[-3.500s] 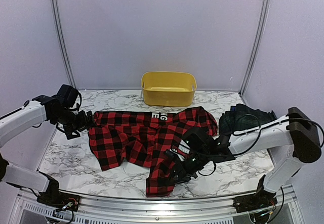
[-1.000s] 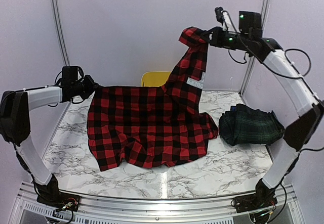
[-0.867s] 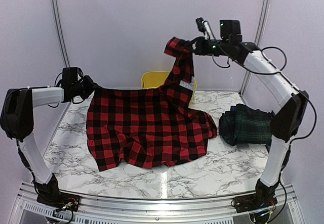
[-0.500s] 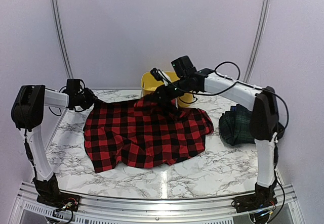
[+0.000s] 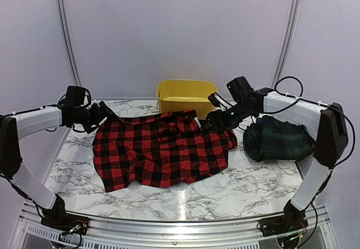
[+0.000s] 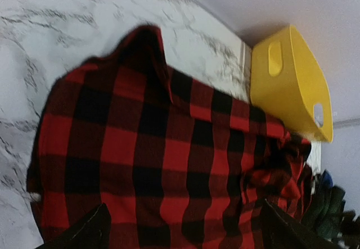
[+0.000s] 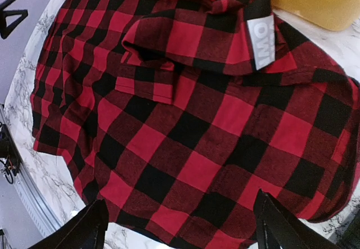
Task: Fold and stack the mixed laundry pile
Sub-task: Flatten out the crumpled shirt at the center of the board, then adjust the flattened shirt at the center of the board.
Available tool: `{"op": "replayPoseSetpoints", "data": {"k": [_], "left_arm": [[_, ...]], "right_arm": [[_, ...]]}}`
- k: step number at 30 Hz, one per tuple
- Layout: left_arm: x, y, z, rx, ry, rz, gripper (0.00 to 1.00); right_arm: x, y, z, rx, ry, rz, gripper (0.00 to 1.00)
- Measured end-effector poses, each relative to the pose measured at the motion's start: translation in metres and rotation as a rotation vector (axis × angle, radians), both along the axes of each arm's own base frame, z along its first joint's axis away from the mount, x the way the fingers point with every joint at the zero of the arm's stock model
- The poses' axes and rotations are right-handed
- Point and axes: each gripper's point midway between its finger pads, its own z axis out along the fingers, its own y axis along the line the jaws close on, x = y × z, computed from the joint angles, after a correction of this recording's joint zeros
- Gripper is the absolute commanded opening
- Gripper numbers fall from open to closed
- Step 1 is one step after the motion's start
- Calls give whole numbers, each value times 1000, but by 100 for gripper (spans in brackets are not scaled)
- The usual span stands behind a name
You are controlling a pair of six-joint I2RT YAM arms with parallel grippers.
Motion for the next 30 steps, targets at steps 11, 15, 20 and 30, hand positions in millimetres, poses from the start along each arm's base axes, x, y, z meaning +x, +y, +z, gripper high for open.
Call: {"op": "replayPoseSetpoints", "data": {"k": [11, 15, 20, 30], "left_arm": [[-117, -70, -99, 81, 374, -278, 55], [-123, -48, -112, 122, 448, -214, 50], [-99, -9, -127, 105, 525, -91, 46], [-45, 25, -79, 185, 375, -39, 99]], "right_arm": [[-29, -20, -119, -50, 249, -33, 74], [-44, -22, -123, -15, 262, -35, 72], [-83, -17, -119, 20, 315, -11, 75], [-26, -33, -48, 36, 189, -124, 77]]}}
